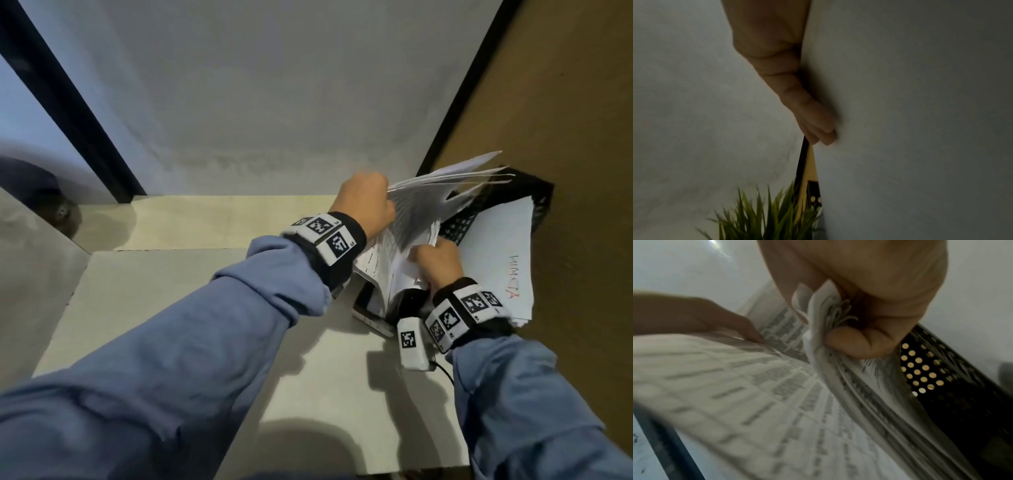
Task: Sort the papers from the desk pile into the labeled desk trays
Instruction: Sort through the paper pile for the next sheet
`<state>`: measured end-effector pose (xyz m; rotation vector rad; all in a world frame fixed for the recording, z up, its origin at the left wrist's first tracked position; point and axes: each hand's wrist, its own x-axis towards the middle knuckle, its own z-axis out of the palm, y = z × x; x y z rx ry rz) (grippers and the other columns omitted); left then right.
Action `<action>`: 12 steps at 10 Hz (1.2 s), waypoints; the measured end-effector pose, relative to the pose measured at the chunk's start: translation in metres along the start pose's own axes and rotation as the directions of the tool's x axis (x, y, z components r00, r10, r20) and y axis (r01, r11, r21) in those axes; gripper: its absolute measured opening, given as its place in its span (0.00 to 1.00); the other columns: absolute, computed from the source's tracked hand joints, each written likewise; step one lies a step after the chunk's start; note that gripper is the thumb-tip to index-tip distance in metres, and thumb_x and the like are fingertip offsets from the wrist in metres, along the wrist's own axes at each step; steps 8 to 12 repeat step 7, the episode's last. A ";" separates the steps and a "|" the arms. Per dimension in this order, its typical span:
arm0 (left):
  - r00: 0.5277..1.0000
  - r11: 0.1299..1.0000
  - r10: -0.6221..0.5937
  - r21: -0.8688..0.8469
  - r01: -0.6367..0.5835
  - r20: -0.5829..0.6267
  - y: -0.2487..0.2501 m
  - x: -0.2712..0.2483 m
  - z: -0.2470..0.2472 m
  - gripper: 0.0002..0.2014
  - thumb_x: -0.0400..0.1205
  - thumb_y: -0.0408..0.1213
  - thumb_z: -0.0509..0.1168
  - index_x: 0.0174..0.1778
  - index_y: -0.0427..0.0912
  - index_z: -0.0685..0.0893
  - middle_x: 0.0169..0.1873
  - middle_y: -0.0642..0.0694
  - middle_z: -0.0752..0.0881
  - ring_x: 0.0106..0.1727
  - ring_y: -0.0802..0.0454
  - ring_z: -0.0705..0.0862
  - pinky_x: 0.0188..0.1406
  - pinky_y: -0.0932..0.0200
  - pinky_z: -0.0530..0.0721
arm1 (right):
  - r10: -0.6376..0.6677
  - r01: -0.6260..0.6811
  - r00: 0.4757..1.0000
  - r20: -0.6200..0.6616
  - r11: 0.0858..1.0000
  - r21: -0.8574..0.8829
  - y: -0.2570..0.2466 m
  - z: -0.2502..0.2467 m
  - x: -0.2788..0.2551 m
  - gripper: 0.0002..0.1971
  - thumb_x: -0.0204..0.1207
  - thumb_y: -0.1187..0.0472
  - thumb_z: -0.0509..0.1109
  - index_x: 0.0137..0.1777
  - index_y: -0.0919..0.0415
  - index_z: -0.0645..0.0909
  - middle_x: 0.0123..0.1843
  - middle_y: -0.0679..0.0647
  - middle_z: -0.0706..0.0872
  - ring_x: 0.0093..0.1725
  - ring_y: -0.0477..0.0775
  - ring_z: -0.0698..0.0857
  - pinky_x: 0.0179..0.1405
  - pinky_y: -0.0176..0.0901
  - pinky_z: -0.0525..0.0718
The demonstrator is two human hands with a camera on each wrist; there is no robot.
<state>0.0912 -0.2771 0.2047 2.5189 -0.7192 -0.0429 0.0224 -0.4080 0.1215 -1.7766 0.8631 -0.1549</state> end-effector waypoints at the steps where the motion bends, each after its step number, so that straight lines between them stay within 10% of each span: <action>1: 0.998 0.998 -0.054 -0.027 0.055 0.040 0.007 0.010 0.018 0.08 0.79 0.33 0.61 0.46 0.34 0.83 0.38 0.39 0.80 0.40 0.42 0.77 0.40 0.55 0.74 | -0.067 0.067 0.998 -0.010 0.996 -0.067 -0.009 -0.005 0.000 0.08 0.68 0.73 0.62 0.31 0.61 0.72 0.31 0.56 0.75 0.36 0.56 0.75 0.35 0.45 0.72; 2: 0.992 0.995 -0.077 -0.062 0.083 0.097 0.011 0.017 0.038 0.09 0.79 0.31 0.60 0.50 0.32 0.82 0.47 0.33 0.84 0.48 0.37 0.82 0.43 0.53 0.76 | -0.122 0.120 0.993 -0.002 0.974 -0.193 -0.017 -0.006 0.000 0.05 0.68 0.71 0.62 0.41 0.65 0.78 0.40 0.62 0.80 0.42 0.60 0.78 0.43 0.47 0.76; 4: 0.907 0.987 -0.094 -0.079 0.138 0.411 -0.002 0.024 0.081 0.13 0.84 0.35 0.58 0.56 0.30 0.82 0.52 0.33 0.85 0.53 0.37 0.83 0.47 0.53 0.77 | -0.110 0.129 0.992 0.068 0.872 -0.472 -0.011 0.006 -0.008 0.34 0.71 0.60 0.66 0.77 0.58 0.60 0.65 0.65 0.80 0.63 0.68 0.80 0.60 0.50 0.78; 5: 0.848 0.978 -0.097 -0.109 0.179 0.521 -0.014 0.017 0.085 0.16 0.85 0.38 0.56 0.59 0.31 0.81 0.53 0.34 0.83 0.48 0.43 0.79 0.46 0.56 0.73 | -0.052 0.093 0.994 0.100 0.878 -0.469 0.002 0.010 -0.010 0.33 0.75 0.58 0.66 0.78 0.65 0.59 0.68 0.68 0.78 0.66 0.68 0.78 0.61 0.51 0.77; 7: 0.936 0.926 -0.122 -0.302 0.227 0.330 -0.025 -0.005 0.075 0.26 0.84 0.52 0.57 0.74 0.40 0.71 0.61 0.43 0.83 0.54 0.50 0.82 0.50 0.58 0.81 | -0.144 0.172 0.983 0.110 0.937 -0.303 0.015 0.007 -0.013 0.30 0.68 0.39 0.66 0.67 0.56 0.74 0.50 0.56 0.83 0.49 0.60 0.84 0.49 0.52 0.83; 12: 0.936 0.926 -0.122 -0.302 0.227 0.330 -0.025 -0.005 0.075 0.26 0.84 0.52 0.57 0.74 0.40 0.71 0.61 0.43 0.83 0.54 0.50 0.82 0.50 0.58 0.81 | -0.144 0.172 0.983 0.110 0.937 -0.303 0.015 0.007 -0.013 0.30 0.68 0.39 0.66 0.67 0.56 0.74 0.50 0.56 0.83 0.49 0.60 0.84 0.49 0.52 0.83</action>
